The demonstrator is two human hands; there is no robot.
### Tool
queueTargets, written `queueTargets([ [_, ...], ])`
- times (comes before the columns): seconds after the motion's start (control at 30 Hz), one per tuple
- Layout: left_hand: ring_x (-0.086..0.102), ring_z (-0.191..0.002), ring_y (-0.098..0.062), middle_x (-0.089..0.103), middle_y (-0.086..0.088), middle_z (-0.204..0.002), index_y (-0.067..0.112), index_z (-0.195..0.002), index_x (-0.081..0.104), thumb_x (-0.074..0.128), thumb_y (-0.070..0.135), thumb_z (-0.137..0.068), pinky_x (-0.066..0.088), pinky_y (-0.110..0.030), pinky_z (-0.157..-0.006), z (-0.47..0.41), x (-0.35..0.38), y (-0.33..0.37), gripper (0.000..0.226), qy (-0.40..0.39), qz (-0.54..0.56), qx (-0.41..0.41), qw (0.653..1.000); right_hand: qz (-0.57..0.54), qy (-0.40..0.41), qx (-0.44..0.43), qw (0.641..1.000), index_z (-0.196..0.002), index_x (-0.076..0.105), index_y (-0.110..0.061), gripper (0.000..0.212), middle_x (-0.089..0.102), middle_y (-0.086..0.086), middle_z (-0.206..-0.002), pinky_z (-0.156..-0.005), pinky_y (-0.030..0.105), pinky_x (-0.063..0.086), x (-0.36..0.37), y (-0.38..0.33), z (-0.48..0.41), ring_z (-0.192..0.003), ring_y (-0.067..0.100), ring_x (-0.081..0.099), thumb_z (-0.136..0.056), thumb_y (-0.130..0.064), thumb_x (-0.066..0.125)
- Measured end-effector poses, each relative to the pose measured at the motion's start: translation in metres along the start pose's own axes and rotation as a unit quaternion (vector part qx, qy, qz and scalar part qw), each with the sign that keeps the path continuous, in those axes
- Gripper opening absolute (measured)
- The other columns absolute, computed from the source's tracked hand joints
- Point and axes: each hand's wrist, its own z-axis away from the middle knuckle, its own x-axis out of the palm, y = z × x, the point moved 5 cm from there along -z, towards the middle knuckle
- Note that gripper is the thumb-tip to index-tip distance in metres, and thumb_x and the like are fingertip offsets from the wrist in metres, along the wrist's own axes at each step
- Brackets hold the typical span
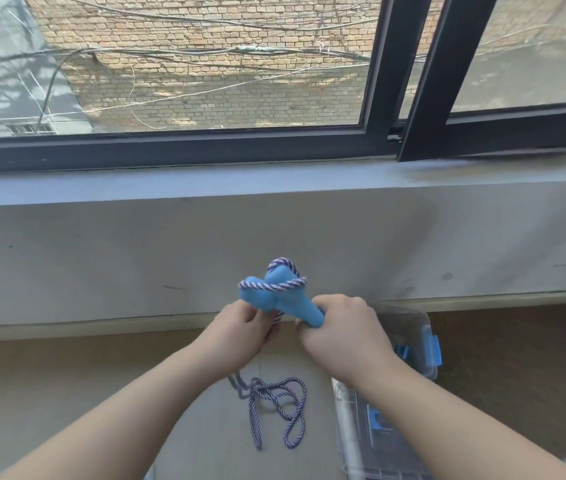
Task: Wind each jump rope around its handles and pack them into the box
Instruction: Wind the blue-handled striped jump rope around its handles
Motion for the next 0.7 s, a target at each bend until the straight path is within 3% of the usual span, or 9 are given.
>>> queueTargets([
  [0.13, 0.043, -0.046, -0.011, 0.052, 0.006, -0.05, 0.016, -0.061, 0.051, 0.034, 0.039, -0.102, 0.035, -0.028, -0.048, 0.007, 0.001, 0.015, 0.049, 0.047, -0.125, 0.101, 0.986, 0.083, -0.013, 0.058, 0.995, -0.088, 0.062, -0.021, 0.014, 0.052, 0.0, -0.073, -0.067, 0.034, 0.042, -0.007, 0.008, -0.003, -0.082, 0.037, 0.055, -0.078, -0.027, 0.054],
  [0.23, 0.046, -0.054, -0.02, 0.048, -0.001, -0.055, 0.014, -0.063, 0.044, 0.029, 0.05, -0.098, 0.042, -0.041, -0.054, 0.015, 0.007, 0.022, 0.053, 0.051, -0.318, 0.214, 0.922, 0.121, -0.047, 0.082, 0.988, -0.102, 0.067, -0.024, 0.024, 0.067, 0.005, -0.098, -0.075, 0.035, 0.048, -0.005, 0.014, -0.004, -0.1, 0.034, 0.065, -0.082, -0.029, 0.055],
  [0.33, 0.036, -0.045, -0.017, 0.04, 0.004, -0.051, 0.017, -0.056, 0.04, 0.042, 0.053, -0.092, 0.036, -0.03, -0.04, 0.022, 0.006, 0.033, 0.051, 0.098, -0.405, 0.309, 0.855, 0.189, -0.097, 0.066, 0.975, -0.109, 0.065, -0.022, 0.026, 0.067, 0.006, -0.112, -0.087, 0.039, 0.053, -0.001, 0.018, -0.002, -0.108, 0.032, 0.065, -0.087, -0.033, 0.057],
  [0.43, 0.032, -0.042, -0.018, 0.036, 0.006, -0.052, 0.02, -0.053, 0.038, 0.05, 0.056, -0.087, 0.024, -0.021, -0.04, 0.026, -0.007, 0.047, 0.051, 0.154, -0.401, 0.356, 0.83, 0.241, -0.168, -0.025, 0.955, -0.112, 0.065, -0.021, 0.027, 0.065, 0.008, -0.113, -0.075, 0.034, 0.045, 0.012, 0.009, 0.006, -0.105, 0.032, 0.065, -0.088, -0.028, 0.055],
  [0.5, 0.041, -0.046, -0.018, 0.043, 0.004, -0.052, 0.017, -0.053, 0.045, 0.047, 0.067, -0.083, 0.03, -0.024, -0.041, 0.018, -0.018, 0.046, 0.058, 0.155, -0.4, 0.309, 0.849, 0.242, -0.201, -0.126, 0.941, -0.105, 0.063, -0.022, 0.021, 0.062, 0.008, -0.103, -0.071, 0.034, 0.042, 0.021, -0.003, 0.015, -0.098, 0.034, 0.064, -0.087, -0.026, 0.055],
  [0.57, 0.039, -0.05, -0.013, 0.042, 0.003, -0.05, 0.017, -0.054, 0.044, 0.046, 0.074, -0.079, 0.033, -0.029, -0.046, 0.01, -0.028, 0.034, 0.063, 0.113, -0.361, 0.226, 0.898, 0.236, -0.188, -0.213, 0.929, -0.091, 0.057, -0.026, 0.006, 0.054, 0.005, -0.086, -0.067, 0.034, 0.04, 0.021, -0.016, 0.021, -0.085, 0.034, 0.059, -0.086, -0.028, 0.056],
  [0.63, 0.029, -0.049, -0.012, 0.034, 0.003, -0.046, 0.013, -0.054, 0.04, 0.056, 0.067, -0.084, 0.028, -0.03, -0.049, 0.002, -0.032, 0.019, 0.064, 0.021, -0.265, 0.153, 0.952, 0.217, -0.156, -0.264, 0.927, -0.086, 0.054, -0.025, 0.009, 0.054, 0.002, -0.081, -0.064, 0.035, 0.038, 0.018, -0.024, 0.024, -0.075, 0.033, 0.052, -0.085, -0.033, 0.056],
  [0.7, 0.028, -0.047, -0.009, 0.032, 0.007, -0.046, 0.014, -0.052, 0.04, 0.057, 0.057, -0.091, 0.028, -0.03, -0.05, -0.003, -0.029, 0.014, 0.061, -0.047, -0.147, 0.084, 0.984, 0.172, -0.114, -0.281, 0.937, -0.086, 0.052, -0.025, 0.013, 0.064, 0.003, -0.084, -0.066, 0.036, 0.043, 0.011, -0.028, 0.023, -0.078, 0.035, 0.056, -0.084, -0.038, 0.056],
])
